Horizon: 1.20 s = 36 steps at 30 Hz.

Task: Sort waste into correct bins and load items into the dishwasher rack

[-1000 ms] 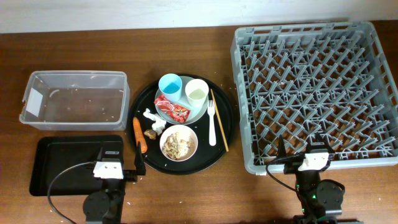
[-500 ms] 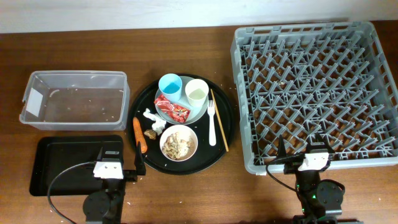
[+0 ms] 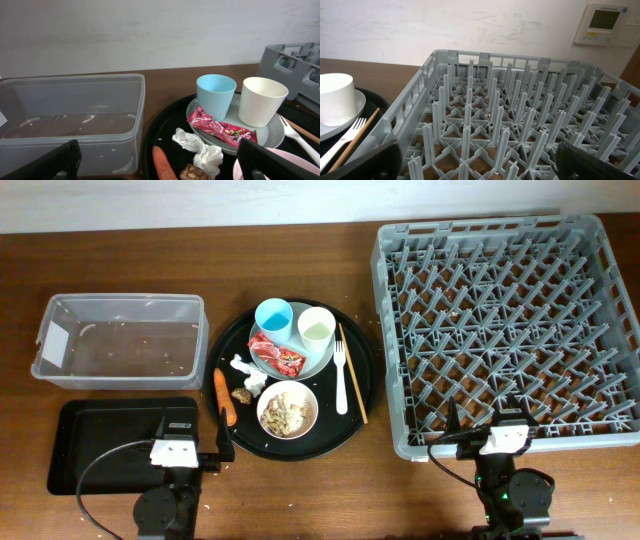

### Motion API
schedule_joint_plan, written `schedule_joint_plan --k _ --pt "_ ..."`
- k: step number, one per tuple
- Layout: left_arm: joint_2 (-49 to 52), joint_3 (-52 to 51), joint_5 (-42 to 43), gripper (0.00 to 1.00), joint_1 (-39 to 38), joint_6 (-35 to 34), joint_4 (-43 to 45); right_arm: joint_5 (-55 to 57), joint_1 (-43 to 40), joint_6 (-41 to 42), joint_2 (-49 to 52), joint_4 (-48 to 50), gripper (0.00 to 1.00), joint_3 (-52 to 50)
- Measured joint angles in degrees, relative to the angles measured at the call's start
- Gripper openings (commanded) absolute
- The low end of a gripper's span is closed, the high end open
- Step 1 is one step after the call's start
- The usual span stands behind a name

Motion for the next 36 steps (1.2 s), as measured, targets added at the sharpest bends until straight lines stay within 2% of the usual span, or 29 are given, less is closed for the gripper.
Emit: schedule_joint_plan --k 32,34,36 --pt "0.02 -0.07 1.38 0.99 0.00 -0.02 1.79 0.00 0.00 0.00 0.00 0.00 0.99 0.00" --pt "0.02 1.70 4.11 0.99 0.00 -0.02 -1.33 0.00 0.00 -0.02 0.00 0.00 0.99 0.00" --pt "0.37 8.90 6.08 0.99 0.00 -0.09 -9.51 0.00 0.00 0.02 0.00 0.00 0.99 0.00"
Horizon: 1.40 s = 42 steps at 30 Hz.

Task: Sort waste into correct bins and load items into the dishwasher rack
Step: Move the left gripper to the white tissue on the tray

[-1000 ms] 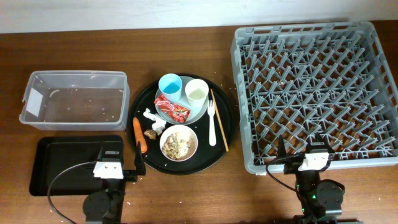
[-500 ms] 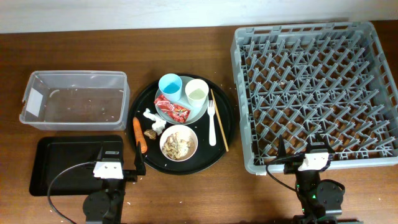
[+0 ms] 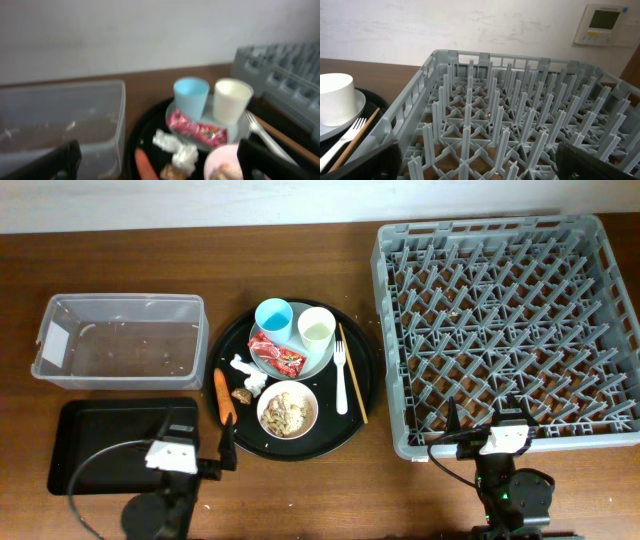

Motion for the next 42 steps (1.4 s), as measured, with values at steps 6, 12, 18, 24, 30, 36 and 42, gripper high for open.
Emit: schedule_joint_plan --k 6,12,18,24,30,36,42 --pt "16.37 34.82 1.18 0.99 0.00 1.27 -20.11 0.00 0.00 -0.02 -0.07 0.02 0.99 0.00" --pt "48.68 71.84 3.04 0.99 0.00 1.88 -53.51 0.02 0.00 0.00 0.11 0.00 0.99 0.00" --pt "63.17 73.75 9.99 0.61 0.00 1.88 -55.39 0.02 0.00 0.00 0.11 0.00 0.99 0.00" --pt "72.37 73.75 10.58 0.06 -0.70 0.00 -55.28 0.02 0.00 -0.02 0.11 0.00 0.99 0.00" --pt "83.12 73.72 8.13 0.32 -1.25 -5.38 -50.01 0.02 0.00 0.02 0.11 0.00 0.99 0.00" --pt "88.56 73.75 7.15 0.36 -4.98 -5.77 -49.31 0.02 0.00 -0.02 0.11 0.00 0.99 0.00" --pt "97.70 73.75 -2.19 0.44 -8.59 -10.01 -49.03 0.02 0.00 0.00 0.11 0.00 0.99 0.00"
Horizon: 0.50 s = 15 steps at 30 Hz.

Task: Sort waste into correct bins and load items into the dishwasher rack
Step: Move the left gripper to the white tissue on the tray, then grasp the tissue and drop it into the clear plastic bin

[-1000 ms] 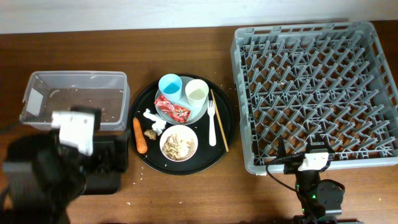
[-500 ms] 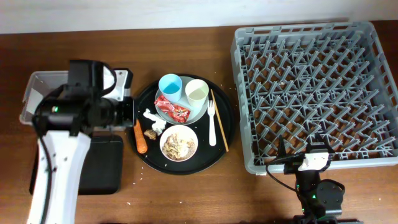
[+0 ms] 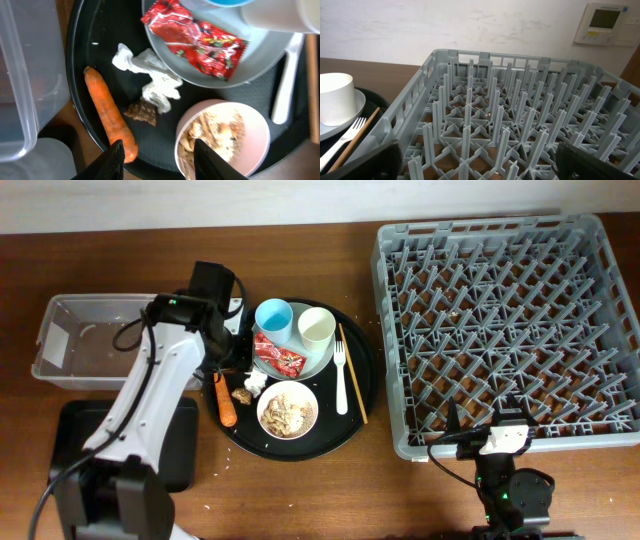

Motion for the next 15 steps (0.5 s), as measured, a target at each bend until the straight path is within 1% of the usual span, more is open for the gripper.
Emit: schedule_joint_plan --k 11,15 --pt "14.58 0.00 -1.49 0.44 -0.61 -0.26 4.61 0.00 0.00 0.00 0.00 0.00 0.99 0.00" --pt "16.74 0.11 -1.51 0.44 -1.53 -0.46 6.32 0.00 0.00 0.00 0.00 0.00 0.99 0.00"
